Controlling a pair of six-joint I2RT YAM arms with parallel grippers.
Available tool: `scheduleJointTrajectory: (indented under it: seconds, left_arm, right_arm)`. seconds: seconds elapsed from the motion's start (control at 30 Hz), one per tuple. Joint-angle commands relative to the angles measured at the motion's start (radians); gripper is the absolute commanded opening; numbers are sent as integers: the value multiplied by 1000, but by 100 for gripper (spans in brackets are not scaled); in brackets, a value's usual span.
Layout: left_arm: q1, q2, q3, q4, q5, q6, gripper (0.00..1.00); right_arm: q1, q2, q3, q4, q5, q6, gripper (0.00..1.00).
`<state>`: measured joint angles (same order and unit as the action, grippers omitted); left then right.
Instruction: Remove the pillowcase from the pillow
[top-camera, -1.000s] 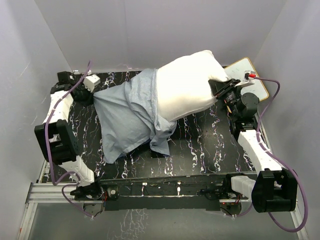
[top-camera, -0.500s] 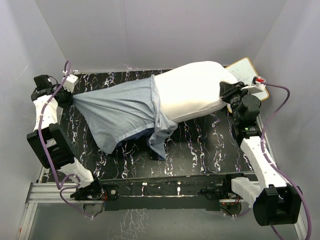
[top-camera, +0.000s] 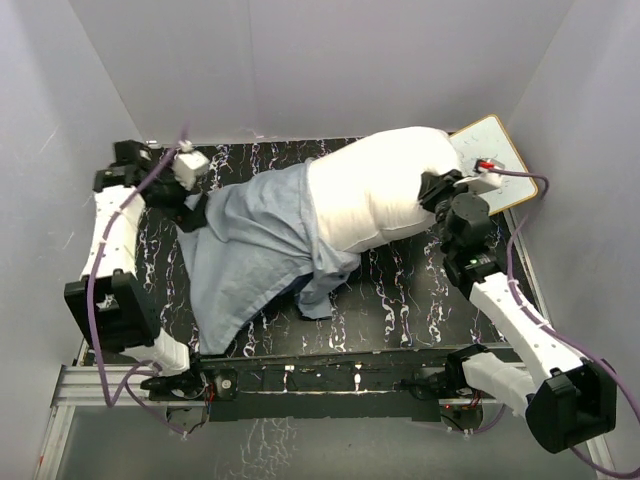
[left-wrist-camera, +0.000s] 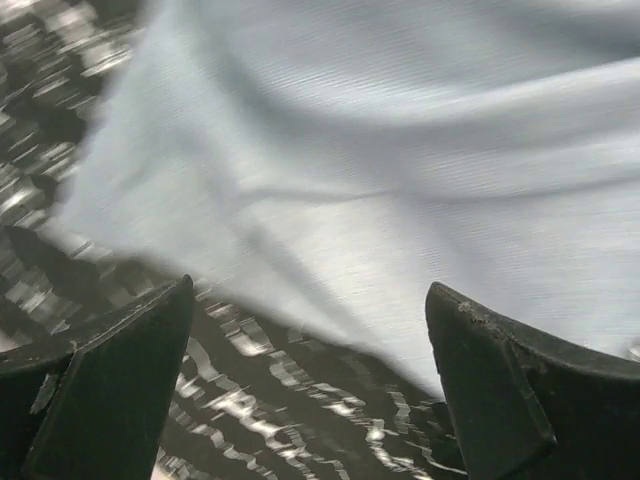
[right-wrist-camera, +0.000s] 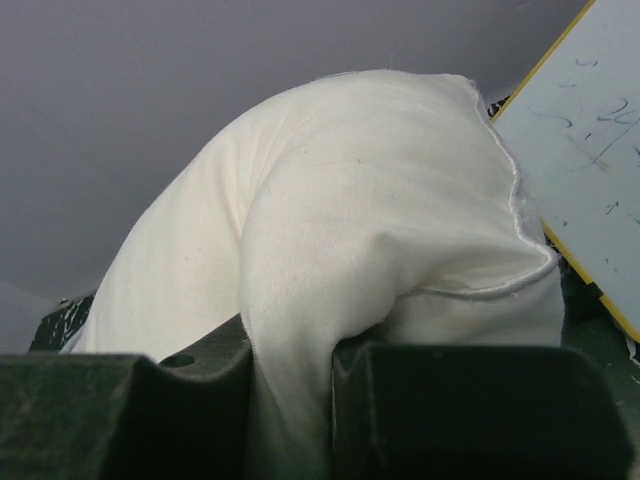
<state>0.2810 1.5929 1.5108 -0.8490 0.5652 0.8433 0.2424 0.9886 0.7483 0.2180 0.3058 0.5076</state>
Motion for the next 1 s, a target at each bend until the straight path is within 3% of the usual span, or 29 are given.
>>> scheduleJointTrajectory:
  seconds: [0.0,0.1,0.27,0.47,0.63,0.77,0.9,0.93,0.97]
  left_arm:
    - [-183,-164,-120,-308,119,164,97]
    - [-265,-244,-288,-296,45,181,97]
    - [-273,-352,-485,-231,-54,216,97]
    - [-272,-438,-607,-72,-274,164,97]
    - [-272,-430,-701,114,-268,50,95]
    - [-272,-361,-730,234,-250,-26,71]
    - [-256,-316,-707,305,-320,-47,32]
    - [-230,-313,-697,320,-329,-35,15]
    - [-202,-310,-683,325,-333,-25,6]
  right_arm:
    - [144,31,41,54,178,-45,8]
    - [190,49,37,49,234,-47,8]
    - [250,67,34,47,320,-82,8]
    - [258,71,37,33,363,-101,8]
    - [276,80,20,69,350,-77,8]
    - [286,66,5,84,347,-75,8]
    - [285,29,13,102,388,-126,8]
    - [280,18,20,110,397,-142,8]
    - [269,10,32,111,398,-158,8]
